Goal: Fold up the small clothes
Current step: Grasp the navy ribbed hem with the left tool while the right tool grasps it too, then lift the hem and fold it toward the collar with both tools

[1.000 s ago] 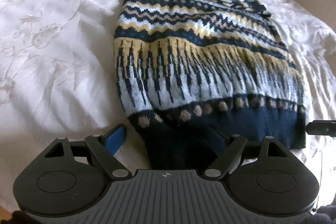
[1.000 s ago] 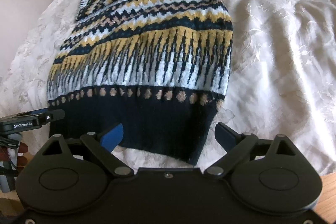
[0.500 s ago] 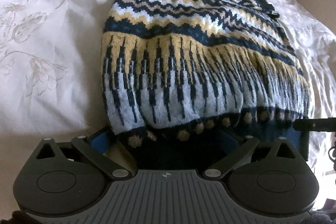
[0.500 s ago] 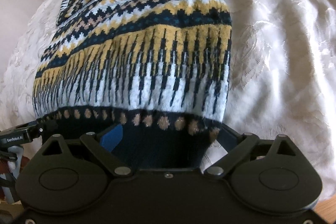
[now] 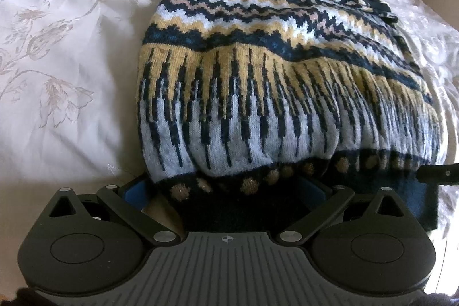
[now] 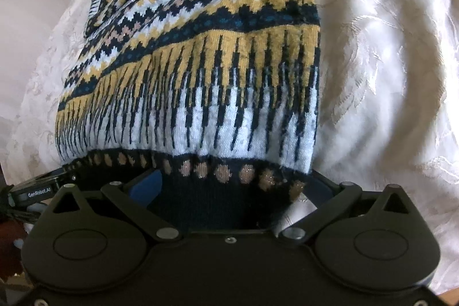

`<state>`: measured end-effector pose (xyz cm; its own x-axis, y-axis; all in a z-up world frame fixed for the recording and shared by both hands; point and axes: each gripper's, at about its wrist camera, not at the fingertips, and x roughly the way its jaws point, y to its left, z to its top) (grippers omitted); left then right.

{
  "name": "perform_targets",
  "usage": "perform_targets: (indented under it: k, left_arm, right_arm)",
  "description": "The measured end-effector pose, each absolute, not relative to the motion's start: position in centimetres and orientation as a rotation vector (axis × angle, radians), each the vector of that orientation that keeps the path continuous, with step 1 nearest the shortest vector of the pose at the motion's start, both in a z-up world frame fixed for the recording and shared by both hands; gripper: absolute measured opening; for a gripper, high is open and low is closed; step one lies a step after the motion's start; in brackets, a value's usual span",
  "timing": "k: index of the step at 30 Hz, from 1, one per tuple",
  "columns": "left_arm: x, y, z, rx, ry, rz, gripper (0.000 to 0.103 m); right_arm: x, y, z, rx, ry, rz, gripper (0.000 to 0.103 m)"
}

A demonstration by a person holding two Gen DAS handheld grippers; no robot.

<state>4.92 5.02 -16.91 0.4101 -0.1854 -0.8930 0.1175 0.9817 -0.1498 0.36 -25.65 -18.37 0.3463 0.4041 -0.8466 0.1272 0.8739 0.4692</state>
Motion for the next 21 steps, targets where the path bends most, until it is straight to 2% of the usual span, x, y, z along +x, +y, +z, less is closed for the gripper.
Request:
perform_targets:
  k: [5,7,8,10,11,12,13,14,17,21]
  left_arm:
    - [5.0,5.4,-16.7,-0.077,1.139,-0.211,0.099]
    - [4.8,5.6,-16.4,-0.079,1.133,-0.207,0.092]
    - [4.7,5.7,-16.2,-0.085,1.128,-0.207,0.085]
    - [4.3,6.1,-15.9,-0.098,1.113,-0.201,0.074]
    - [4.2,6.3,-15.7,-0.107,1.106,-0.199,0.063]
    - [4.0,6.4,-15.5,-0.110,1.100,-0.201,0.058]
    - [3.8,6.5,-15.3,-0.108,1.094,-0.206,0.045]
    - [3.7,6.4,-15.1,-0.103,1.087,-0.216,0.032]
    - [3.6,6.2,-14.2,-0.098,1.071,-0.230,0.015]
    - [3.5,6.5,-12.6,-0.143,1.029,-0.253,0.012]
  right_arm:
    - [0.7,-25.0,-18.3,0.481,1.235,0.196,0.103]
    - [0.8,-25.0,-18.2,0.484,1.236,0.186,0.095]
    - [0.8,-24.9,-18.1,0.478,1.235,0.172,0.090]
    - [0.6,-25.1,-17.8,0.471,1.233,0.154,0.061]
    - [0.4,-25.3,-17.7,0.473,1.232,0.152,0.054]
    - [0.1,-25.5,-17.5,0.496,1.232,0.167,0.031]
    - [-0.1,-25.8,-17.4,0.529,1.231,0.191,0.019]
    - [-0.3,-25.8,-17.3,0.544,1.228,0.195,0.019]
    - [-1.0,-25.2,-15.9,0.530,1.177,0.189,0.017]
    - [-2.0,-25.0,-13.7,0.580,1.086,0.181,0.012]
